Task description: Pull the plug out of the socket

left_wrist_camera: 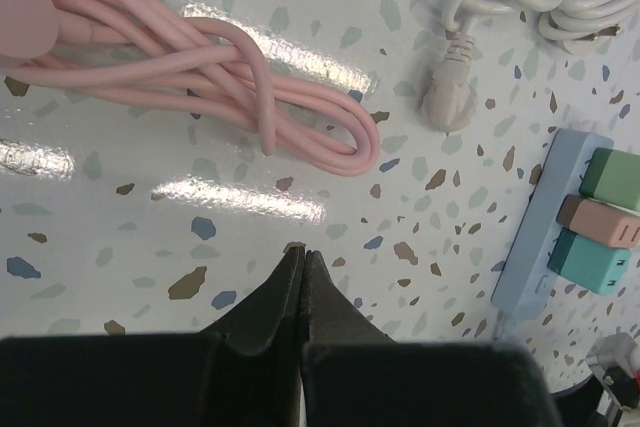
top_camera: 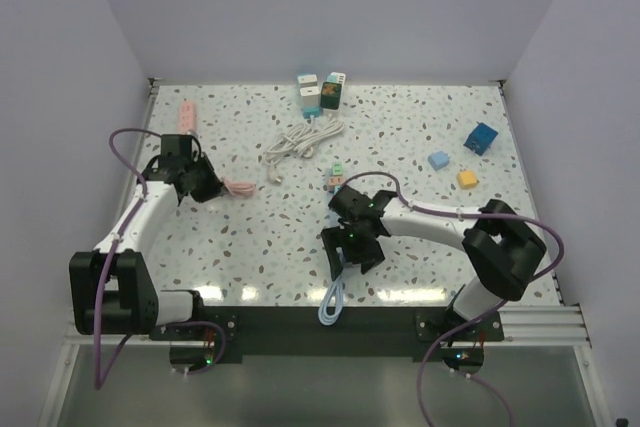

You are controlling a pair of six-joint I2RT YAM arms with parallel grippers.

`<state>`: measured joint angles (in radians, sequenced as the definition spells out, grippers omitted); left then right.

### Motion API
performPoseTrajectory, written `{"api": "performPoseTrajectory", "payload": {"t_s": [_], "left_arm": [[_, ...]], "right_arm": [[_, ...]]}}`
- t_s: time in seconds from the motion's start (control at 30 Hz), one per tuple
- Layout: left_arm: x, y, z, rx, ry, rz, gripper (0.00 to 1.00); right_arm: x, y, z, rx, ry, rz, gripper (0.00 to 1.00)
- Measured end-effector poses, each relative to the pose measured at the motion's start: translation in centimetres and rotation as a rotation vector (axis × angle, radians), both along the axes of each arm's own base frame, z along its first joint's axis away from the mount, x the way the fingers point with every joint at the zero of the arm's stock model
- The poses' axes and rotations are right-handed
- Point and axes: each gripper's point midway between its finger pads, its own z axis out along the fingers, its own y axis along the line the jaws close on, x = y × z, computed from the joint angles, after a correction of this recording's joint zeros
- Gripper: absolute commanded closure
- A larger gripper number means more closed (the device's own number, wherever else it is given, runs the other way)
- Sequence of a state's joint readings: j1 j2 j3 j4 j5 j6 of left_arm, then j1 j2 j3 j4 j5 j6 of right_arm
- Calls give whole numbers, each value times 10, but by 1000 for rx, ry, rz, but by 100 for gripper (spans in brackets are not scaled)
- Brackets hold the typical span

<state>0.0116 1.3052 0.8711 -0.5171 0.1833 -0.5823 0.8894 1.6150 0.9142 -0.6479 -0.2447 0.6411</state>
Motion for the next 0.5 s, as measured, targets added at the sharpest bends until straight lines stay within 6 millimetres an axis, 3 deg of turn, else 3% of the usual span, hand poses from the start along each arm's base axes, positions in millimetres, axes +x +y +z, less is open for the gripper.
{"api": "performPoseTrajectory", "payload": {"t_s": [0.13,0.33,0.4,0.5], "left_arm": [[0,-1,3,-5,-10,-3,100],[0,-2,8,-10,-26,-7,100],[0,-3,8,-13,-27,-9,100],[0,-4,9,-17,-28,-13,100]], "right_arm": [[22,9,29,-12,-64,13,13],[108,47,99,64,-323,-27,19],[137,47,106,40,-381,-56,23],[167,35,94,-23,-404,-92,30]]}}
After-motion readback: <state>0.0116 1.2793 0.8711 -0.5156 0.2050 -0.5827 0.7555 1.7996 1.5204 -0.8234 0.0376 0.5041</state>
